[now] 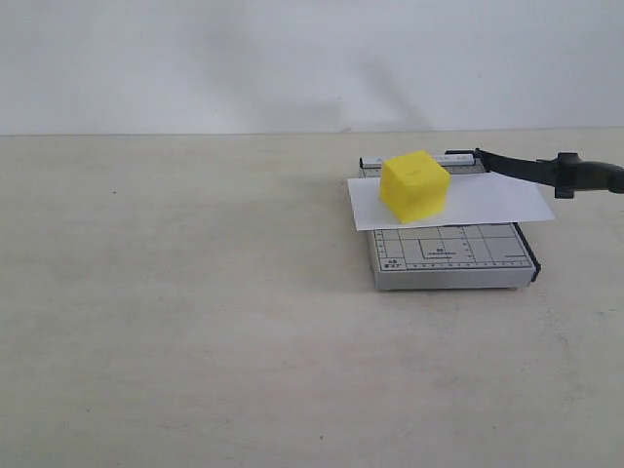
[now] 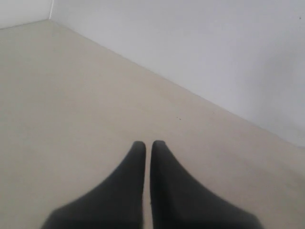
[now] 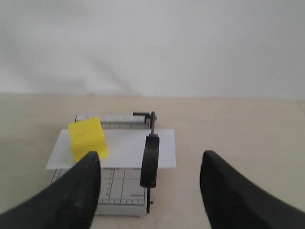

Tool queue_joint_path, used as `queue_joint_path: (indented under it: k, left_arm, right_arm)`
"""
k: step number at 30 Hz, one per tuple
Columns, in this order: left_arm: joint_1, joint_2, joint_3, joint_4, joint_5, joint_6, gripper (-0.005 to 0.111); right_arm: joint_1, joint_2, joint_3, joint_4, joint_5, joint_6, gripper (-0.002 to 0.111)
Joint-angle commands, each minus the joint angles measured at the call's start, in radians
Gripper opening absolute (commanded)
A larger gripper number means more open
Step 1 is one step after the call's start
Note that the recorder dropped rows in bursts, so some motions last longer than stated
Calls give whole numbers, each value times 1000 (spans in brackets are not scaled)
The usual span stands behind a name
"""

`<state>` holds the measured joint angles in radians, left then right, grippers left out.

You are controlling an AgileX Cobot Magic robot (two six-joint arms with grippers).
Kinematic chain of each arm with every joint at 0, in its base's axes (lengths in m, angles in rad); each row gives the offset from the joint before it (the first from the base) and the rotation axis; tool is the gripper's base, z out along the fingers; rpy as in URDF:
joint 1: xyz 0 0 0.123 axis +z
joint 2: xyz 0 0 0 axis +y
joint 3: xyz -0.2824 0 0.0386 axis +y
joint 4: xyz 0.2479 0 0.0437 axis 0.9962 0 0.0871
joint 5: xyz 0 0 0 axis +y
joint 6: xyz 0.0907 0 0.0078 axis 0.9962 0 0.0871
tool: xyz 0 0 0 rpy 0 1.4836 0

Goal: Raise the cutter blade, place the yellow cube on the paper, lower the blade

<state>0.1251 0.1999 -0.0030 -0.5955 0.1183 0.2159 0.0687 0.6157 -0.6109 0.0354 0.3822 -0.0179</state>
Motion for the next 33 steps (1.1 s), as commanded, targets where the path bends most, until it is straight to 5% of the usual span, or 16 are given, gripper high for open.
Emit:
queue_joint_path:
  k: [1, 9, 16, 25, 29, 33]
  left_arm:
    - [-29, -3, 3, -19, -3, -21, 4]
    - [-170, -3, 3, -17, -12, -21, 4]
    - [-172, -3, 3, -17, -12, -21, 4]
    - [-172, -3, 3, -17, -12, -21, 4]
    - [-172, -3, 3, -17, -12, -21, 4]
    - [-172, -3, 3, -17, -12, -21, 4]
  right_arm:
    - [0, 210, -172, 6, 137, 32, 59]
    - [0, 455, -289, 6, 154, 12, 40]
    - [0, 546, -289, 13, 186, -38, 61]
    - [0, 644, -289, 54, 172, -43, 61]
    - [0, 658, -289, 54, 187, -43, 46]
    - [0, 664, -289, 52, 189, -43, 17]
